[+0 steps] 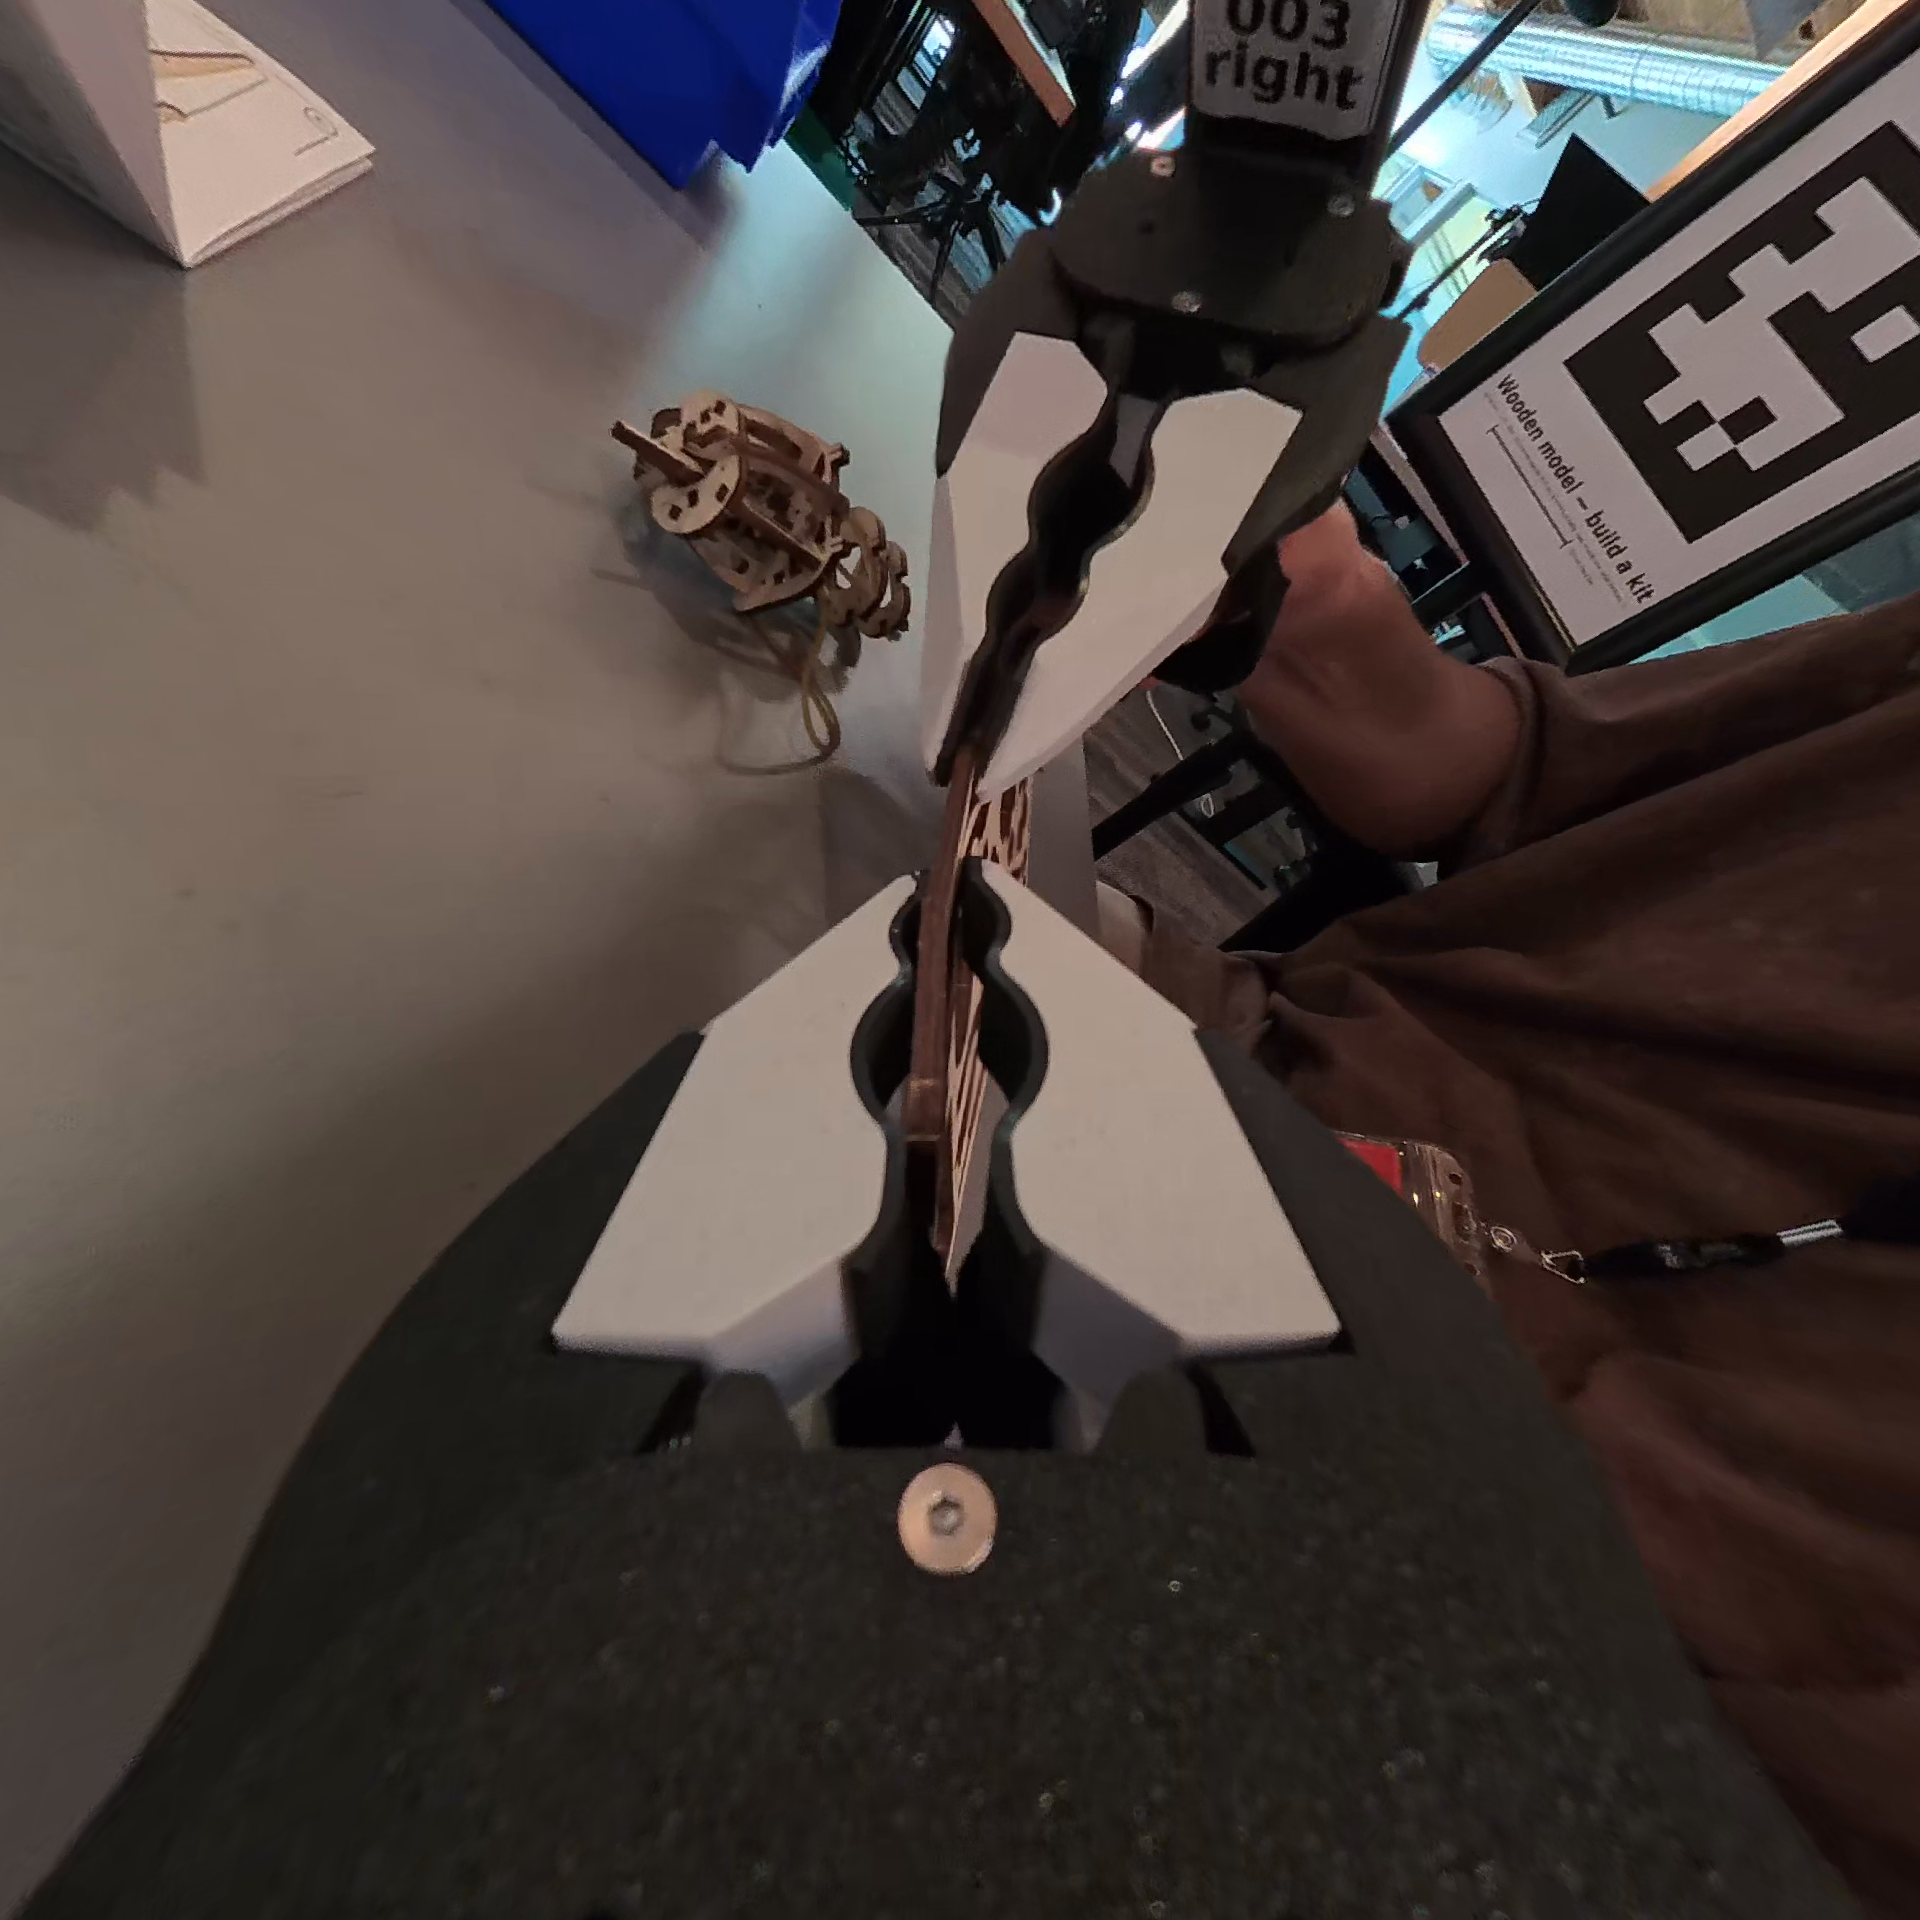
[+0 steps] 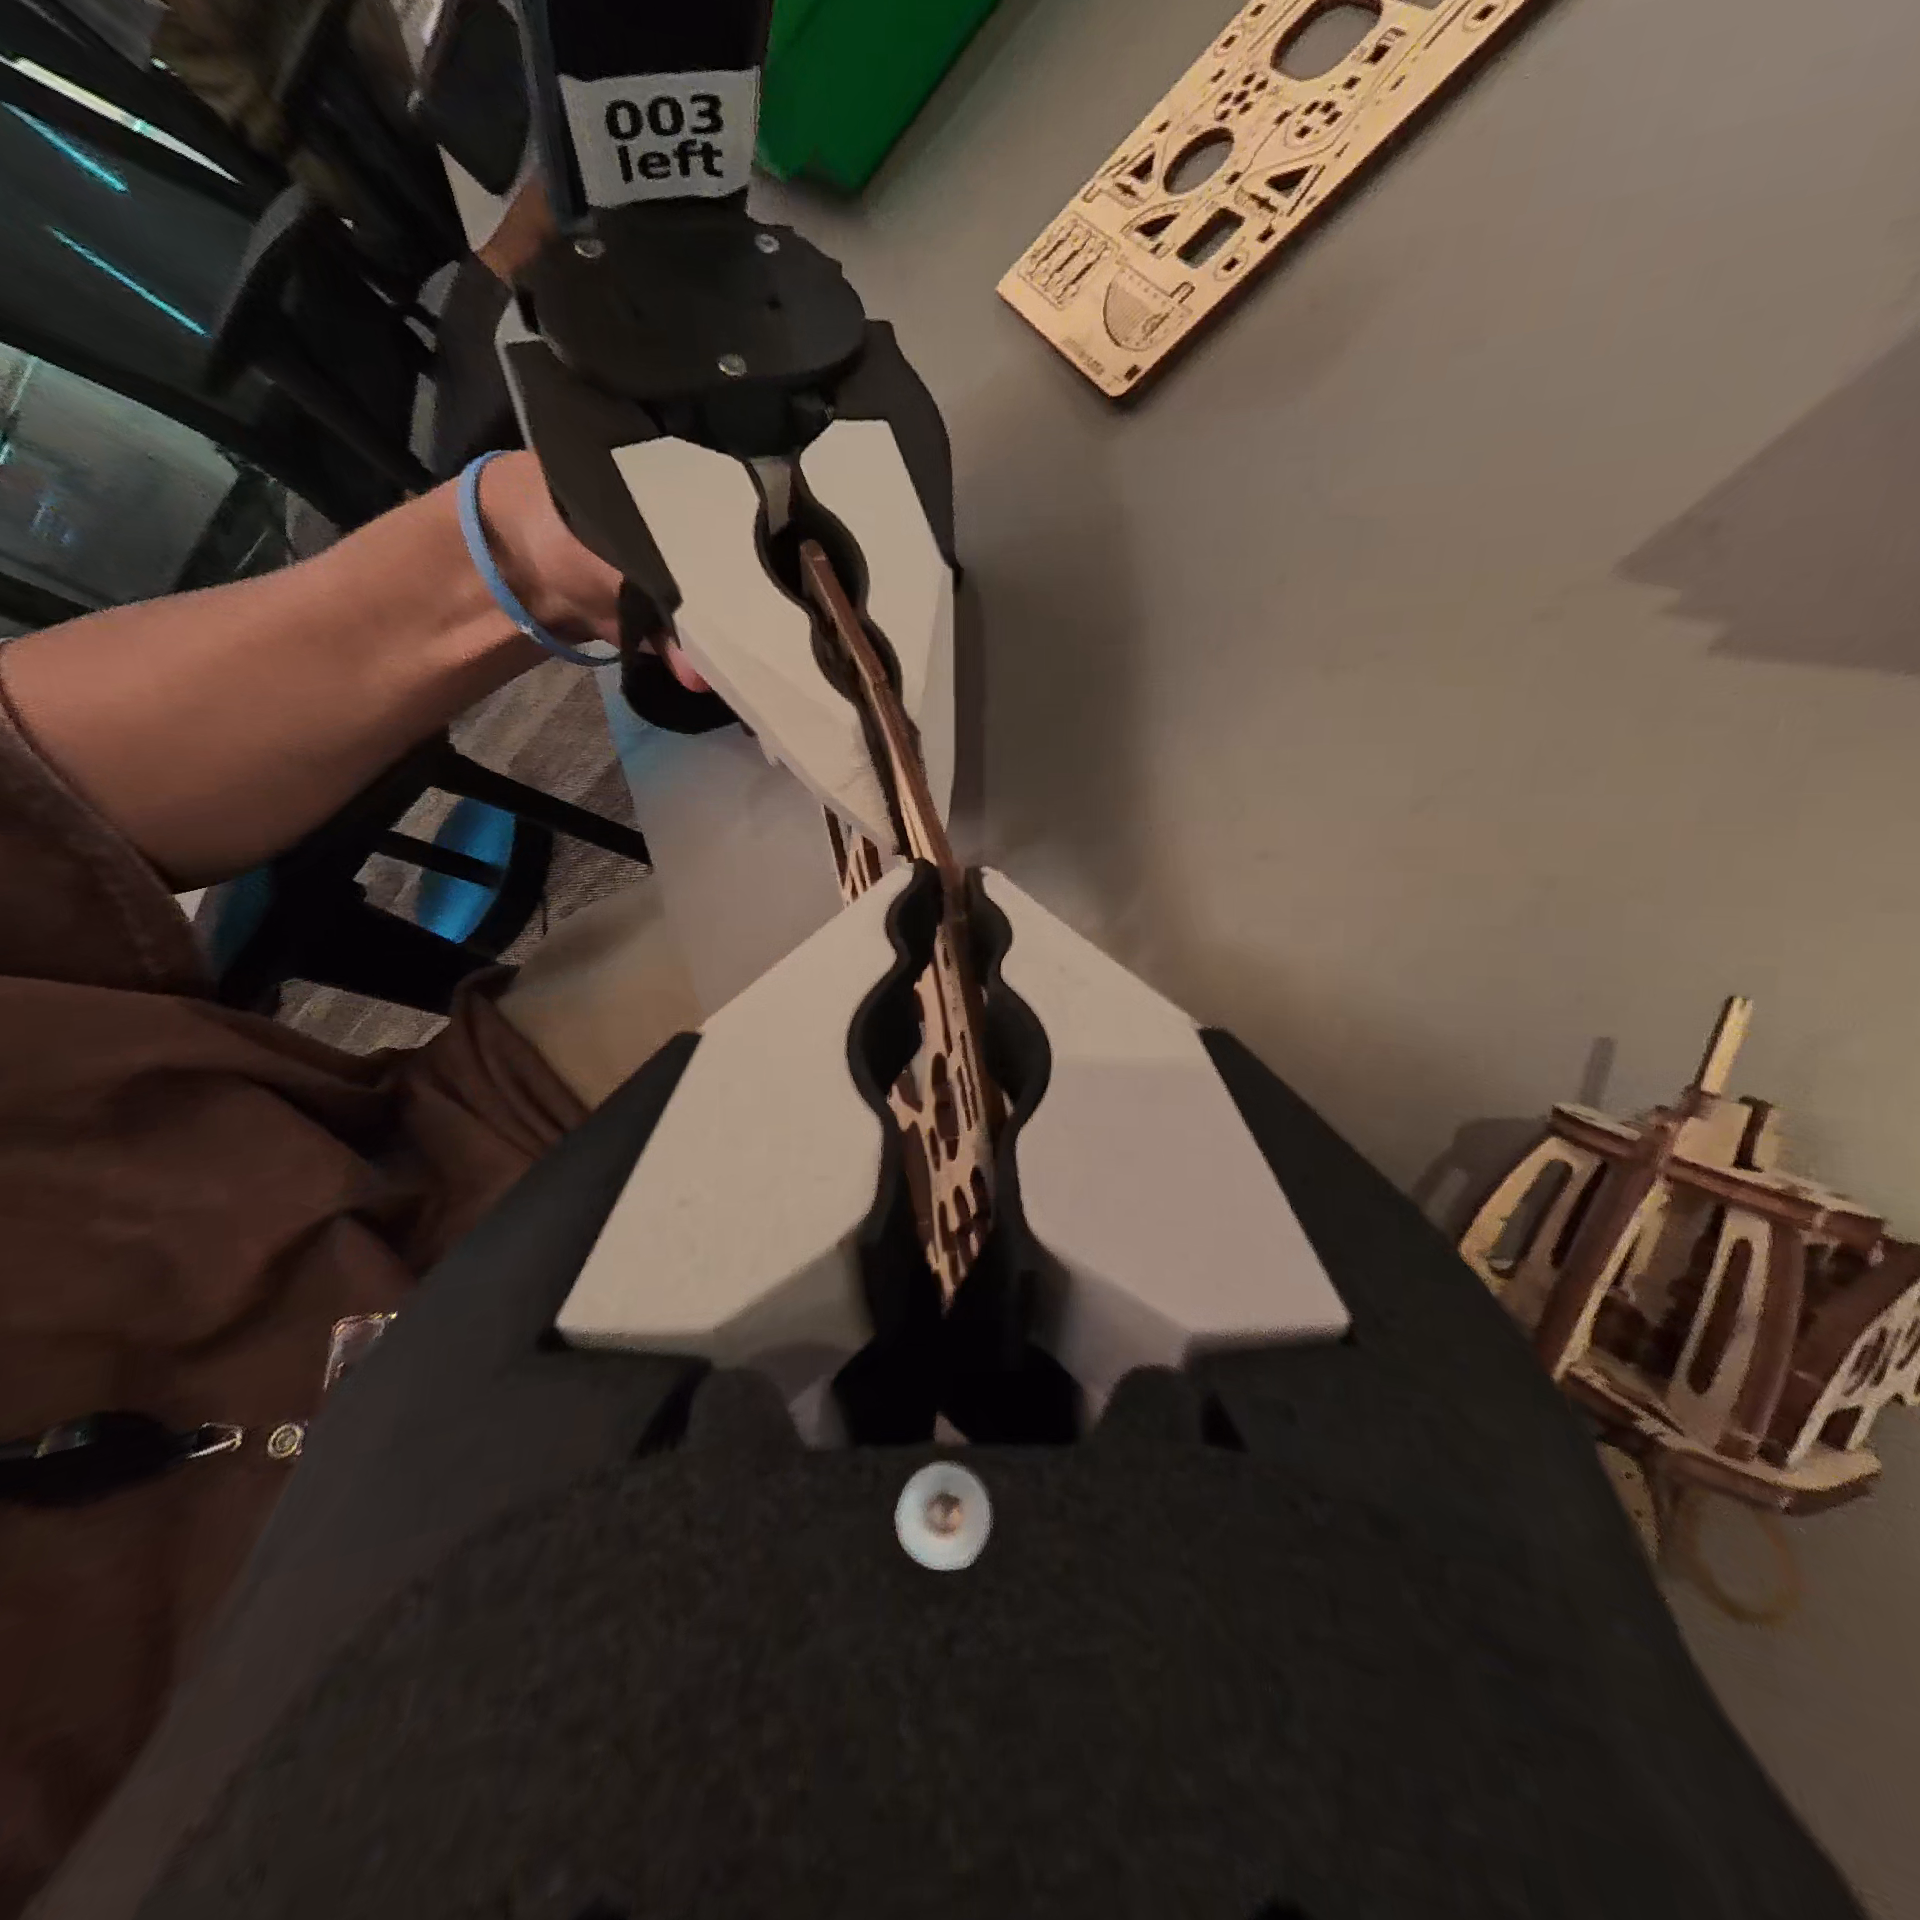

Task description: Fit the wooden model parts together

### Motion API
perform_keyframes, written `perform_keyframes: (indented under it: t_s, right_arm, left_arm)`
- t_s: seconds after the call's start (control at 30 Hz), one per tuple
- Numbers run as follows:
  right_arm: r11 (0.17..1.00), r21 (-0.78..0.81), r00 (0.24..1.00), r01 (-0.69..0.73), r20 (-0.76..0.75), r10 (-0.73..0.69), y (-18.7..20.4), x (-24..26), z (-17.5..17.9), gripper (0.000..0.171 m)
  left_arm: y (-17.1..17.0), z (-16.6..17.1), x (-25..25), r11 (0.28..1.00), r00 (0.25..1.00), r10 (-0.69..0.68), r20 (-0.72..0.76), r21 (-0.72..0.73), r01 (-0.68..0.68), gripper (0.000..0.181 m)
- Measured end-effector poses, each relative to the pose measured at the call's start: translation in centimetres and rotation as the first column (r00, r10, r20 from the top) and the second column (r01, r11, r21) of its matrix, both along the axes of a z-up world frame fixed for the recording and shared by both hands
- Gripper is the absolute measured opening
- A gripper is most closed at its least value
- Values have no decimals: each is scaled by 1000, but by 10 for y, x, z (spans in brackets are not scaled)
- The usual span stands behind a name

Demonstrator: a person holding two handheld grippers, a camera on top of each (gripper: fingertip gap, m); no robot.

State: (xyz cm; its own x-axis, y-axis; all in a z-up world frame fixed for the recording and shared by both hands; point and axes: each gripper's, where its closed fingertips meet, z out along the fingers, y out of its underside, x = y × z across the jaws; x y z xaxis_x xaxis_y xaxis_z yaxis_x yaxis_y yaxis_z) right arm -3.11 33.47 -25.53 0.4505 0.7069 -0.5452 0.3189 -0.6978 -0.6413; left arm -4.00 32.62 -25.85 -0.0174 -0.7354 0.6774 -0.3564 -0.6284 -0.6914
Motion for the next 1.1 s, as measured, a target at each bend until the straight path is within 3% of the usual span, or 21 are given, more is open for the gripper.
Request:
perform_keyframes:
  t_s: [0.23, 0.4, 0.73, 0.83, 1.1]
  right_arm:
    - [999, 8, 998, 50, 39, -50, 2, 3, -9, 5]
    - [989, -148, 989, 11, -146, -33, 2, 4, 2, 7]
    - [999, -15, 999, -29, -46, 28, 3, -8, -2, 0]
    - [997, -57, 992, -56, -112, 49, -1, -11, 6, 14]
    - [993, -84, 992, -79, -104, 70, -4, -12, 1, 4]
  left_arm:
    - [3, -9, 2, 1000, 998, 11, -58, -7, -12, 3]
    - [-4, -4, 5, 1000, 999, -26, -25, 5, 26, 3]
    - [-9, -8, 7, 999, 997, -49, -52, 9, 49, 1]
    - [-9, -6, 7, 999, 998, -50, -35, 6, 50, 2]
    - [-7, -3, 6, 1000, 1000, -24, -19, 2, 24, 6]
